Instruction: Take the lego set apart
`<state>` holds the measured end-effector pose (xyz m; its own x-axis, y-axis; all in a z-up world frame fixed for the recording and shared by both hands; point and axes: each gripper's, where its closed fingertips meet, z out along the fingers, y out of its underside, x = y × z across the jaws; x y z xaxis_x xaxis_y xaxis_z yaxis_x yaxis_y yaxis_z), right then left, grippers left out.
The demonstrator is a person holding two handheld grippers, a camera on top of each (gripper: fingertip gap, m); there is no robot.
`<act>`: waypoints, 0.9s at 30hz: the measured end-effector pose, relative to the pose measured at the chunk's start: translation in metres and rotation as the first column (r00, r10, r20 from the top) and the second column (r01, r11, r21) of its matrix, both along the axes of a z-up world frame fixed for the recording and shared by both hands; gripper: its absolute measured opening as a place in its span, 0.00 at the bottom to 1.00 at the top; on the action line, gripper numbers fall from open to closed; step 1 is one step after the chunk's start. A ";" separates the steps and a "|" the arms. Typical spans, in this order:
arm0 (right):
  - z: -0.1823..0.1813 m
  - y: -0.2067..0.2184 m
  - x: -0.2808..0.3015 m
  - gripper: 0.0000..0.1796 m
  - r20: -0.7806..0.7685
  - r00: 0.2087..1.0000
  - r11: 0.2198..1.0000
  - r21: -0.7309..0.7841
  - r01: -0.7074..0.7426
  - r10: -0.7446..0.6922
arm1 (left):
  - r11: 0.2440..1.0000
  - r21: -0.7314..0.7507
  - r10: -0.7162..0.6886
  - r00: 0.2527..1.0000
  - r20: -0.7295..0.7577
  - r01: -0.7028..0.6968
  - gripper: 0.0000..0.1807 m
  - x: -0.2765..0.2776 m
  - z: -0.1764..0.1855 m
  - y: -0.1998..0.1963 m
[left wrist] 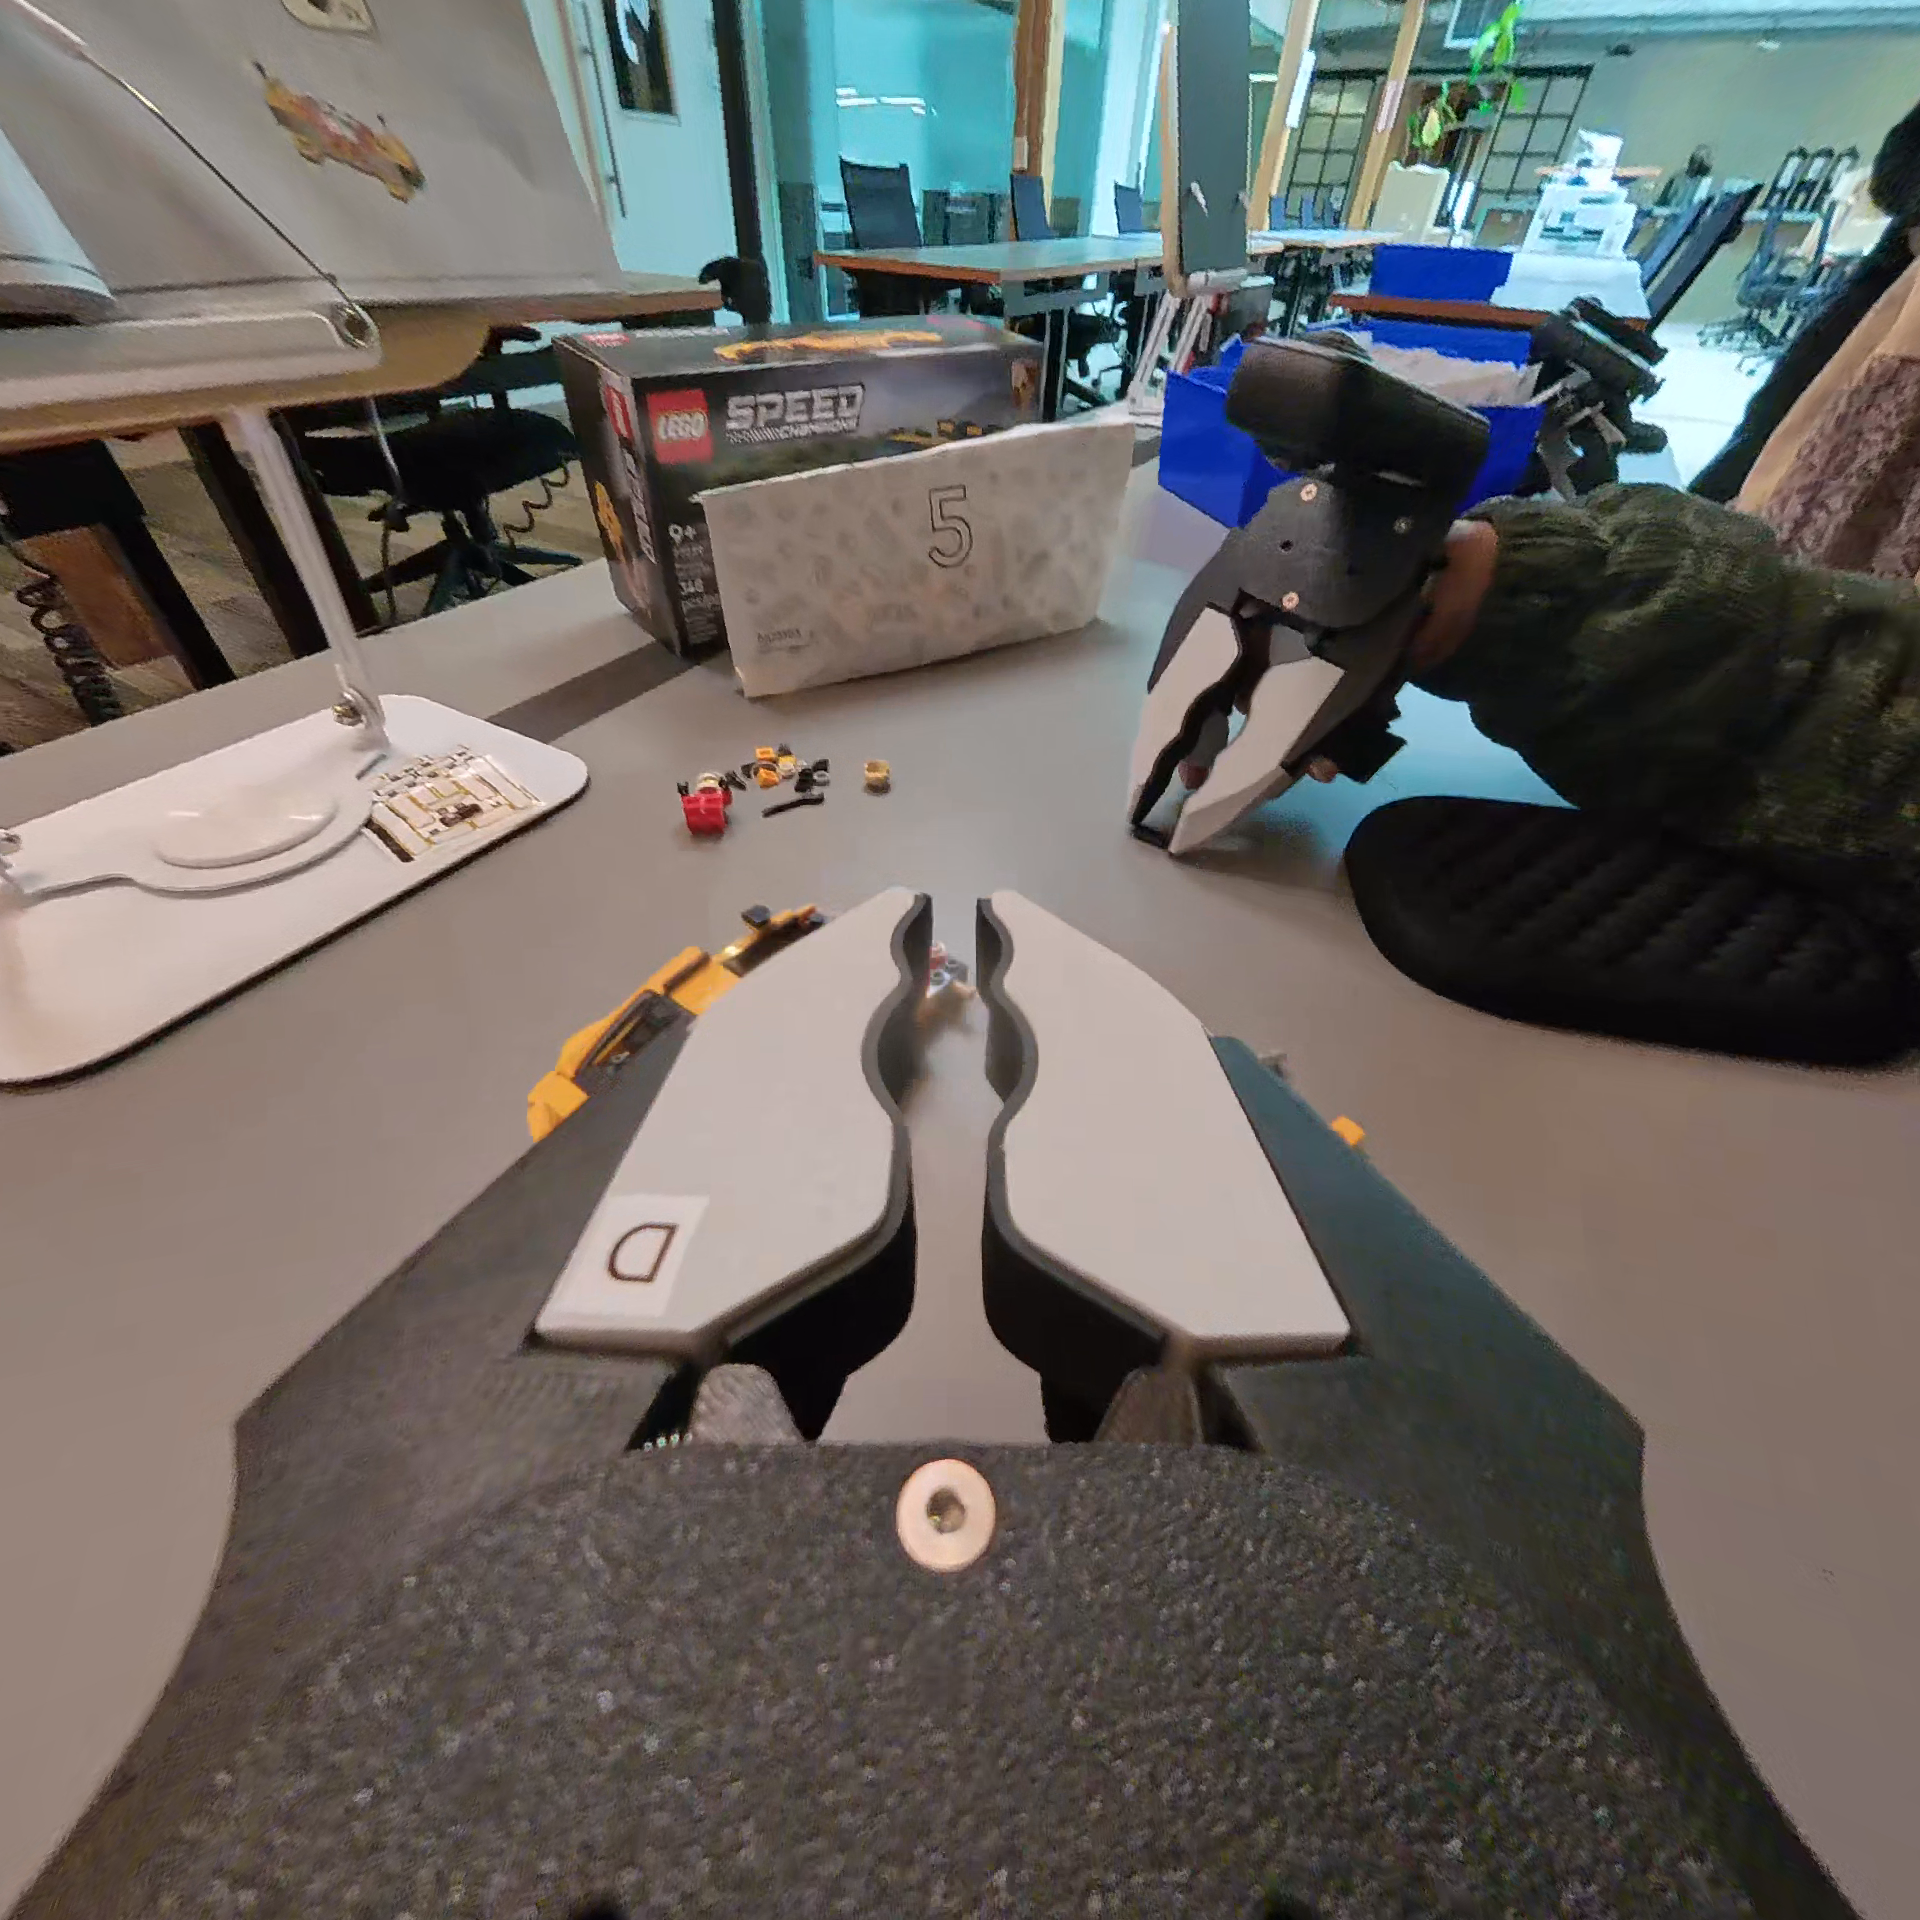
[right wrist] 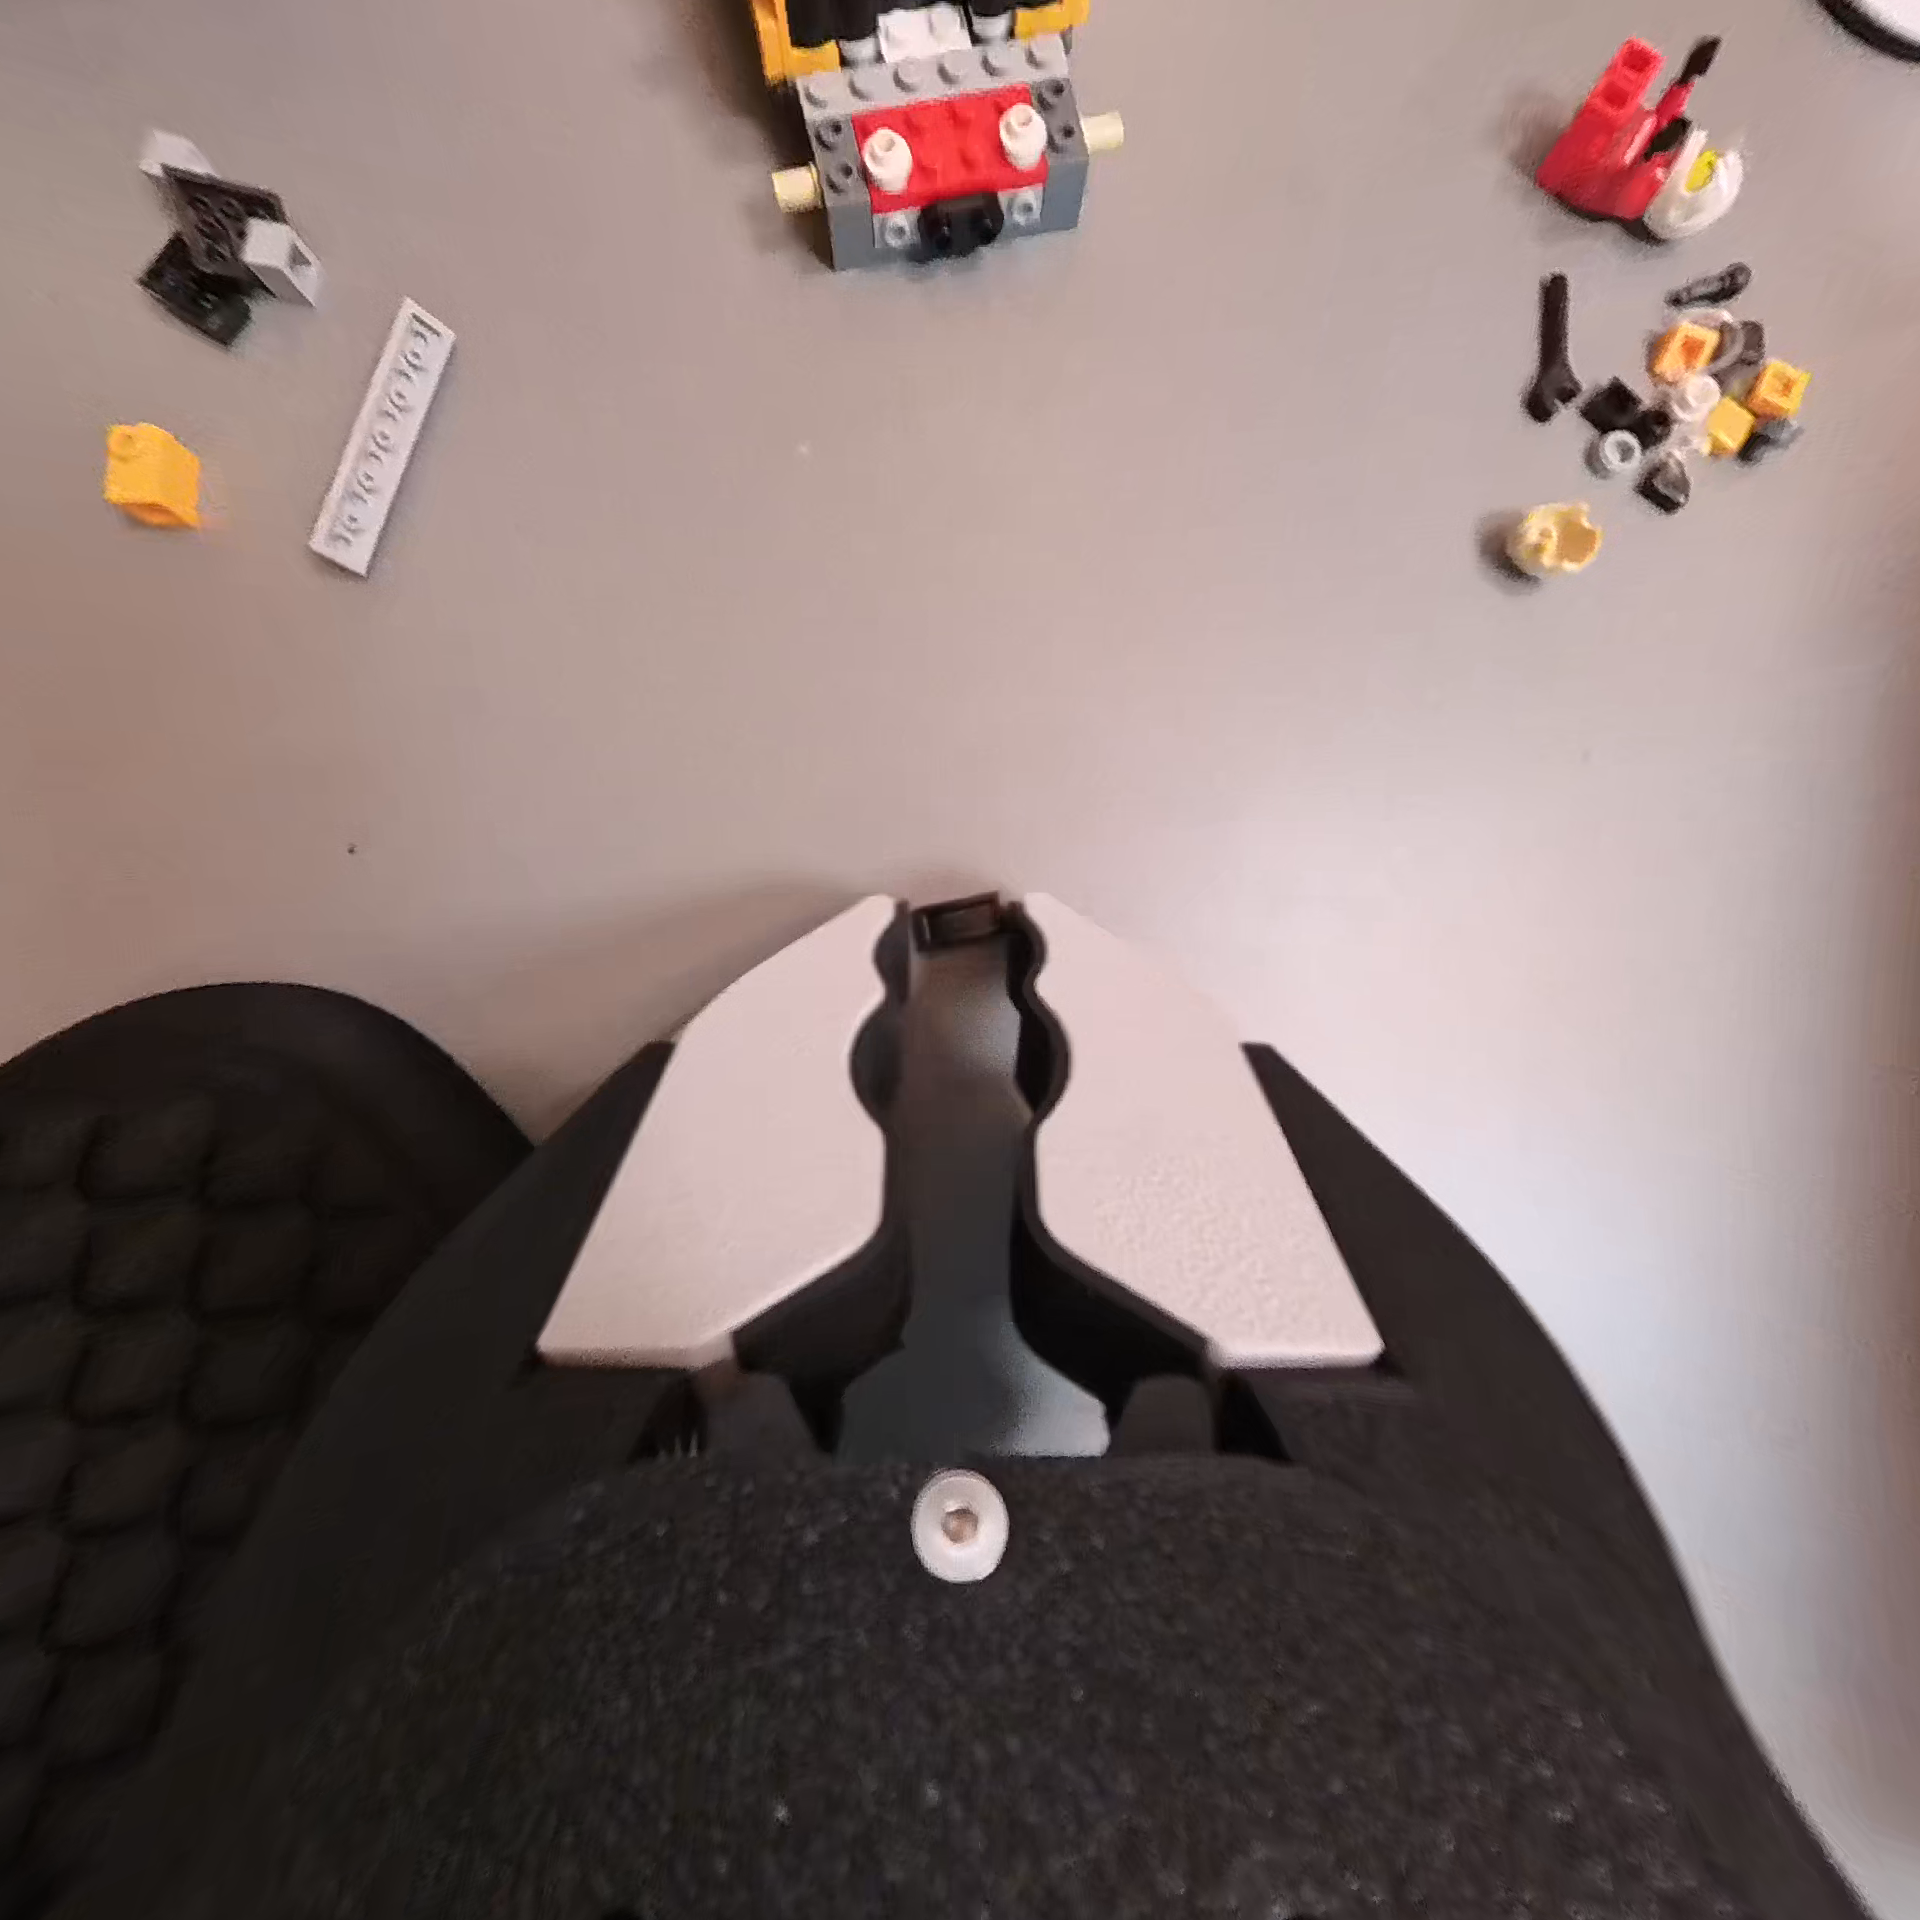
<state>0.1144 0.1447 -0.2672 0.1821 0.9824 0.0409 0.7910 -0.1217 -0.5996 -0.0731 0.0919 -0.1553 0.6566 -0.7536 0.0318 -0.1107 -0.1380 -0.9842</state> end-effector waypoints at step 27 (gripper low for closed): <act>0.122 -0.107 -0.120 0.05 -0.763 0.637 0.682 -0.523 -0.511 -0.108 | 0.849 0.493 0.055 0.897 -0.439 0.189 0.04 0.074 0.005 -0.049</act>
